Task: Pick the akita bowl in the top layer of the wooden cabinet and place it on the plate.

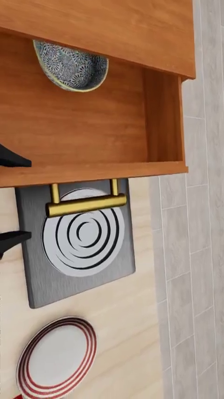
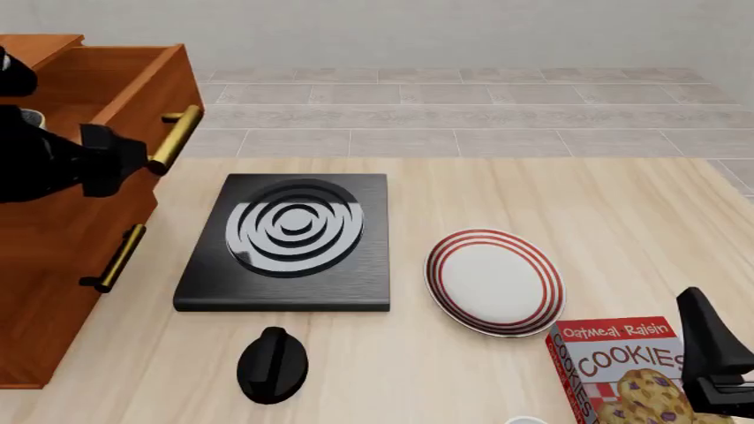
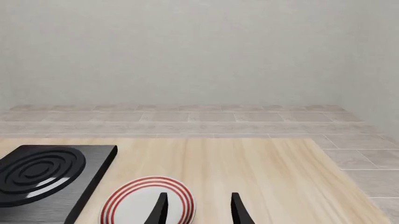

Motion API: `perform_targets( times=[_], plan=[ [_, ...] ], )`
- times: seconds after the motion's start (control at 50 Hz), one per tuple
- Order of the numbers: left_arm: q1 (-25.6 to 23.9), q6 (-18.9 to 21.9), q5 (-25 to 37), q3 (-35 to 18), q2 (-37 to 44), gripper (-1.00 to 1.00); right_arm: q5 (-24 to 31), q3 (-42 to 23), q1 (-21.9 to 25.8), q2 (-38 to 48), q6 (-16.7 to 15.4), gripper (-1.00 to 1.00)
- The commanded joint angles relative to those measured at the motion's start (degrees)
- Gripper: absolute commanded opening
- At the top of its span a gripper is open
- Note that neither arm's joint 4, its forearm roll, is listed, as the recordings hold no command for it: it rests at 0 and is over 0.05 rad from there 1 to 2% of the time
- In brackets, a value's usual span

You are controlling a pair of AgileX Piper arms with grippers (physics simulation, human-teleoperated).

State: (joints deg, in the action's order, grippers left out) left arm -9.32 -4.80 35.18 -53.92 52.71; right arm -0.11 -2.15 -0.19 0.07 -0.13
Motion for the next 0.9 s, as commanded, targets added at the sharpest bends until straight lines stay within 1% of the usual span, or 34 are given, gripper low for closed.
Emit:
perform_targets(
  times=[0.02,0.58,0.66,0.9],
  plan=[
    [-2.69,0.22,0.2,1.83,3.84,1.0,-0.04,-0.02,-0.12,-0.01,0.14,1.0],
    [-5.11,-0.93,0.35,-0.44,4.81,1.0,0.25,-0.4,-0.22,0.02,0.28,1.0],
    [-6.03,-1.82,0.43,-0.81,4.9,1.0,0.26,-0.37,-0.26,0.03,0.34,1.0],
    [-7.83,-2.41,0.03,-2.08,5.73,1.0,0.14,-0.3,-0.53,0.01,0.49,1.0]
  ],
)
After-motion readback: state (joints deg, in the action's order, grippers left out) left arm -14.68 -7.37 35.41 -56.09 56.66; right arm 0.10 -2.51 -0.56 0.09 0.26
